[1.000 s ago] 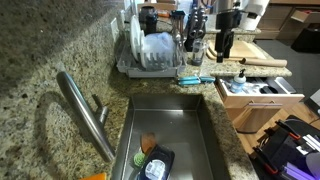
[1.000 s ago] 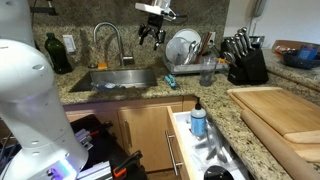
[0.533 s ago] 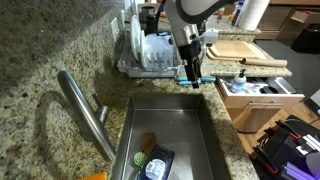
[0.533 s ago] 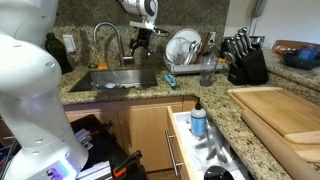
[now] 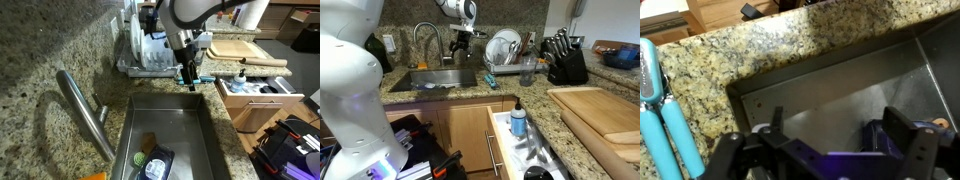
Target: Move the faucet handle to the right
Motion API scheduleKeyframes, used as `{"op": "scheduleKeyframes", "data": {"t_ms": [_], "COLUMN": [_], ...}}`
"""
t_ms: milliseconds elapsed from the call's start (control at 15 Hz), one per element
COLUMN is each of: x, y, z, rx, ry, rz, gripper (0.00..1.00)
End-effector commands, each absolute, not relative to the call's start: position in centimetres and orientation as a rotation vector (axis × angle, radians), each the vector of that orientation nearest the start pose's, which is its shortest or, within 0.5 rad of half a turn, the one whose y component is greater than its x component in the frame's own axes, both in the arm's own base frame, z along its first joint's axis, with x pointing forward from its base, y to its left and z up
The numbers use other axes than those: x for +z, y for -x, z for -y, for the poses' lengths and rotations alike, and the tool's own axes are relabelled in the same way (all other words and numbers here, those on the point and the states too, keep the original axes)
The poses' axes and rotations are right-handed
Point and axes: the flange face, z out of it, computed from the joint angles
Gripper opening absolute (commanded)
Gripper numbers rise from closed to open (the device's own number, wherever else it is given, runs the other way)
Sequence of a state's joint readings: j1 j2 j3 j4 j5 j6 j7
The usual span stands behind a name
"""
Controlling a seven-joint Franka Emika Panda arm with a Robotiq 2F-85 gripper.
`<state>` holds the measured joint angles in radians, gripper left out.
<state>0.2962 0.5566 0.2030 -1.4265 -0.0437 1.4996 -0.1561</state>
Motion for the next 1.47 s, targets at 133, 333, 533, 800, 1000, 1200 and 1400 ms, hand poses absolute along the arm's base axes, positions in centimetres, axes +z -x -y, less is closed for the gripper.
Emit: {"op": "scheduleKeyframes", "data": {"t_ms": [133, 333, 533, 800, 1000, 1200, 1400], "x": [31.7, 31.3, 31.0, 31.5, 32.2, 32.8, 33.0], "y": [-60.2, -61.0, -59.9, -61.5, -63.2, -63.7, -62.9], "z": [-36.5, -39.4, -39.9, -40.2, -42.9, -45.4, -45.7], "rx": [0.676, 0.536, 0.568, 0.383, 0.065, -0.114, -0.095], "ry": [3.023, 3.080, 3.058, 3.095, 3.083, 2.991, 2.985], "rz": [1.276, 1.271, 1.282, 1.233, 1.229, 1.298, 1.298], "gripper": [1.00, 1.00, 1.00, 1.00, 1.00, 1.00, 1.00]}}
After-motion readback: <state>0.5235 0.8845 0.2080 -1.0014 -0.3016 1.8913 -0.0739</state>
